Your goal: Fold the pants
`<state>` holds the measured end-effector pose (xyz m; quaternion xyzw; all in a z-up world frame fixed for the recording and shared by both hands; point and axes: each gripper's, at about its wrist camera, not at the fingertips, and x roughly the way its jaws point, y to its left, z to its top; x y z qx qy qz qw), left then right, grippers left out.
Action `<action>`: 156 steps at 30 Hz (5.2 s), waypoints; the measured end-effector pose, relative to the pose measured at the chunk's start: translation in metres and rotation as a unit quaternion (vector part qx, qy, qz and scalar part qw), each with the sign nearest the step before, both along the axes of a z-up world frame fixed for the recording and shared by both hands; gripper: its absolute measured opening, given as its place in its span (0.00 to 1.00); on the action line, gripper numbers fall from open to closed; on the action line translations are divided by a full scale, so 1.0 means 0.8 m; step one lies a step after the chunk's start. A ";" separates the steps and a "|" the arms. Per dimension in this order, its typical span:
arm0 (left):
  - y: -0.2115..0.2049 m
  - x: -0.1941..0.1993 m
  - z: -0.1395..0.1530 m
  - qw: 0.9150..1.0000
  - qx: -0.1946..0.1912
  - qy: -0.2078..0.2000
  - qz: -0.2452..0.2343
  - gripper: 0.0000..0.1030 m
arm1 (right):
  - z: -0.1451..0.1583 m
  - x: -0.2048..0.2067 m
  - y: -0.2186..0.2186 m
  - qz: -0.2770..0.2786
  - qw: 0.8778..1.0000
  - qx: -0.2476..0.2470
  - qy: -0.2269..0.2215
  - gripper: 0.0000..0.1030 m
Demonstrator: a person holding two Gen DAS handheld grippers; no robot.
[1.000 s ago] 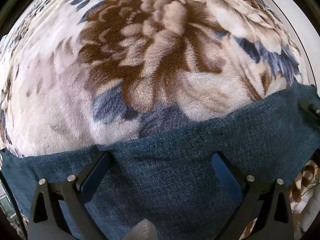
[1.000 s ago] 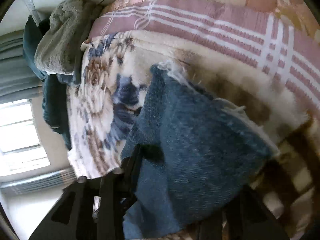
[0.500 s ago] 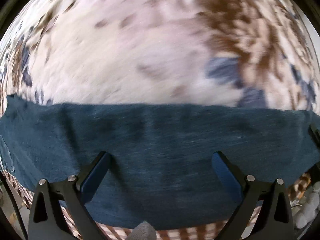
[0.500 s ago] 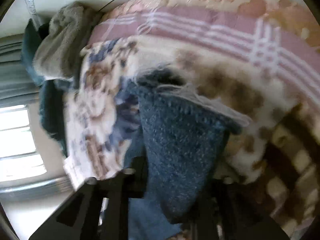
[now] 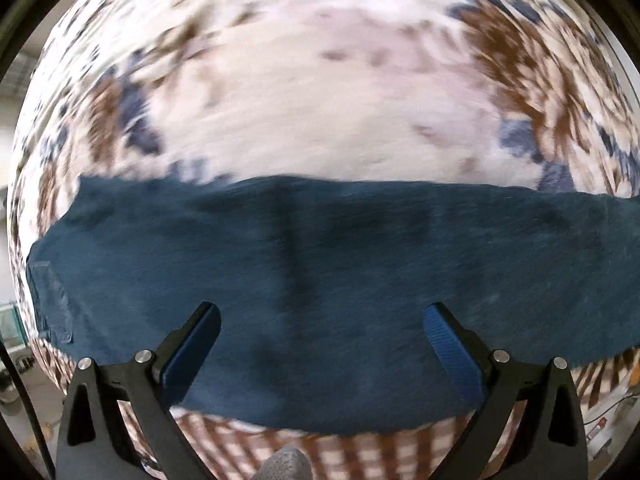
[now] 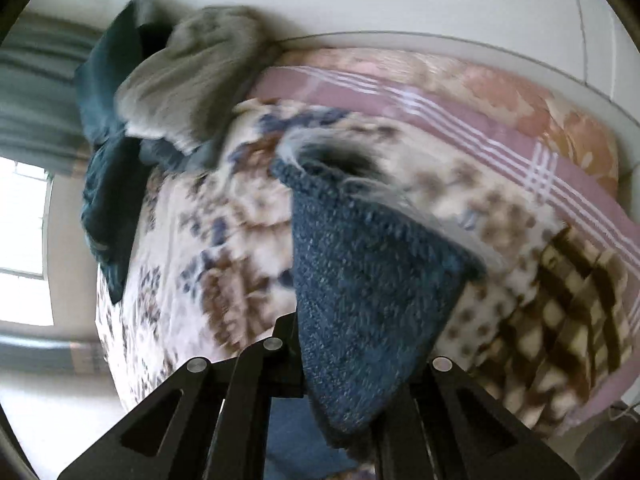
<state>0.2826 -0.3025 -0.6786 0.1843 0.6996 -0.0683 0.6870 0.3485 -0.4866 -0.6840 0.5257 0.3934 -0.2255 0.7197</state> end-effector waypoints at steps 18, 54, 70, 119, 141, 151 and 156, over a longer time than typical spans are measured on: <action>0.447 0.015 0.078 0.980 0.048 -0.045 0.186 1.00 | -0.009 0.187 0.498 0.268 0.960 -0.085 0.010 0.07; 0.339 0.030 0.024 0.966 -0.135 0.053 0.215 0.20 | -0.111 0.046 0.288 0.151 0.960 0.098 0.215 0.68; 0.260 0.053 -0.011 0.975 -0.148 0.016 0.163 0.04 | -0.100 0.066 0.293 0.172 0.959 0.064 0.214 0.53; 0.616 -0.049 0.027 0.794 -0.233 -0.094 0.554 0.69 | -0.037 0.209 0.536 0.420 0.874 -0.039 0.241 0.65; 0.689 -0.043 -0.019 0.713 -0.305 -0.156 0.611 0.51 | -0.045 0.266 0.604 0.454 0.854 -0.054 0.250 0.65; 0.665 -0.006 0.002 0.776 -0.268 -0.191 0.538 0.44 | -0.059 0.258 0.593 0.456 0.852 -0.044 0.254 0.65; 0.670 0.005 -0.014 0.770 -0.280 -0.186 0.542 0.42 | -0.055 0.265 0.580 0.454 0.853 -0.047 0.252 0.65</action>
